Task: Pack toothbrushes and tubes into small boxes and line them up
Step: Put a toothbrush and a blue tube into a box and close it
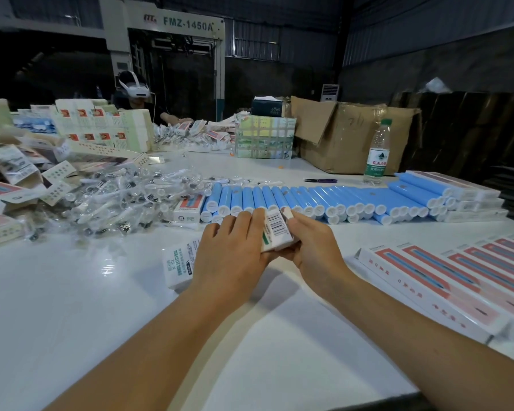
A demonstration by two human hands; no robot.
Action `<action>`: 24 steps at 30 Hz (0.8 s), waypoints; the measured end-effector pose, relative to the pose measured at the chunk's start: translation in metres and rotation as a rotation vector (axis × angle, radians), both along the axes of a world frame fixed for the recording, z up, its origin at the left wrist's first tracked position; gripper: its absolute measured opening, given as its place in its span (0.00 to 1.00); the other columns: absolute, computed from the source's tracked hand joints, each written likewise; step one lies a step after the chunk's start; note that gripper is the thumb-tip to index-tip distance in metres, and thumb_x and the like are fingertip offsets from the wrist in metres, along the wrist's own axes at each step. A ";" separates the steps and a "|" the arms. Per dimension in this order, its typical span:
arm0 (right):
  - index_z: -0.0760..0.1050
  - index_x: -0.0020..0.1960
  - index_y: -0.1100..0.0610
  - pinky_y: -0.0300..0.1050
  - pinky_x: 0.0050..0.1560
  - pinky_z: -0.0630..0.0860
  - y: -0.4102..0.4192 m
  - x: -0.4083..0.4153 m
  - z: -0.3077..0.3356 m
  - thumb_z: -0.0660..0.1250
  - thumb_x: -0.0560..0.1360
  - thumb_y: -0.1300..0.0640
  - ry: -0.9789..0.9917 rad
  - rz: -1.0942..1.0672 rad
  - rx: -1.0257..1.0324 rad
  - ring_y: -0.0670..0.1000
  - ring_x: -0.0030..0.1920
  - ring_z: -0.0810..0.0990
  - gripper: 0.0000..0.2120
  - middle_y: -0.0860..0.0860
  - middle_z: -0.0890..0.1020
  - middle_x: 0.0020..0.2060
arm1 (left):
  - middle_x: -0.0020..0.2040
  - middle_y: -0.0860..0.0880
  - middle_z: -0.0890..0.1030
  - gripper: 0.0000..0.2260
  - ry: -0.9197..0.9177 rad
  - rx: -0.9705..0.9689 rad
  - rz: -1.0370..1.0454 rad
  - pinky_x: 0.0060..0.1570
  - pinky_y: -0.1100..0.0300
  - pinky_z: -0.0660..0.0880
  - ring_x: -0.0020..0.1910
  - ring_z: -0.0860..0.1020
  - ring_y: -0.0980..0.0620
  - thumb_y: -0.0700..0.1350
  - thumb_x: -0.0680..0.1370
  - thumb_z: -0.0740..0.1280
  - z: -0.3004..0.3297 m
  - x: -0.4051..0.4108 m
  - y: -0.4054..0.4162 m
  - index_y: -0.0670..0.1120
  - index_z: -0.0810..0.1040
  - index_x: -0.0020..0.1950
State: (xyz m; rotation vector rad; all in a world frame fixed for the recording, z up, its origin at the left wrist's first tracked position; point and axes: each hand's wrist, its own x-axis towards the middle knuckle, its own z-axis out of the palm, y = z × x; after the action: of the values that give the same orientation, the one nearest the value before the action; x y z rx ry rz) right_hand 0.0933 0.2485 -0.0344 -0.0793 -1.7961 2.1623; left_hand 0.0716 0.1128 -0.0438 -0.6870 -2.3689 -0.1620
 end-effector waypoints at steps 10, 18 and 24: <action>0.81 0.50 0.61 0.54 0.50 0.81 -0.001 0.004 0.005 0.58 0.76 0.66 -0.141 0.001 -0.084 0.56 0.46 0.84 0.12 0.58 0.85 0.44 | 0.44 0.43 0.81 0.29 0.202 -0.168 0.000 0.37 0.53 0.74 0.40 0.79 0.44 0.57 0.68 0.74 -0.002 0.003 0.002 0.37 0.78 0.59; 0.79 0.52 0.51 0.50 0.52 0.77 -0.006 0.004 -0.002 0.56 0.79 0.63 -0.074 0.037 0.294 0.47 0.46 0.79 0.15 0.48 0.84 0.44 | 0.66 0.47 0.68 0.31 0.071 -0.119 0.035 0.56 0.55 0.64 0.62 0.69 0.47 0.60 0.80 0.53 -0.007 -0.005 -0.001 0.43 0.52 0.76; 0.79 0.38 0.53 0.37 0.39 0.74 -0.001 0.003 -0.006 0.69 0.73 0.59 -0.011 -0.289 0.485 0.44 0.37 0.78 0.06 0.47 0.82 0.35 | 0.67 0.49 0.67 0.32 0.043 -0.102 0.096 0.56 0.55 0.63 0.62 0.68 0.48 0.62 0.79 0.53 -0.008 -0.010 0.003 0.44 0.49 0.75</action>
State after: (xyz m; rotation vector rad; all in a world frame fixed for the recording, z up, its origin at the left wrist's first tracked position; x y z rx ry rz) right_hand 0.0963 0.2471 -0.0401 -0.2192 -2.1128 1.4938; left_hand 0.0618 0.1156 -0.0519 -0.6162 -2.3758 0.0155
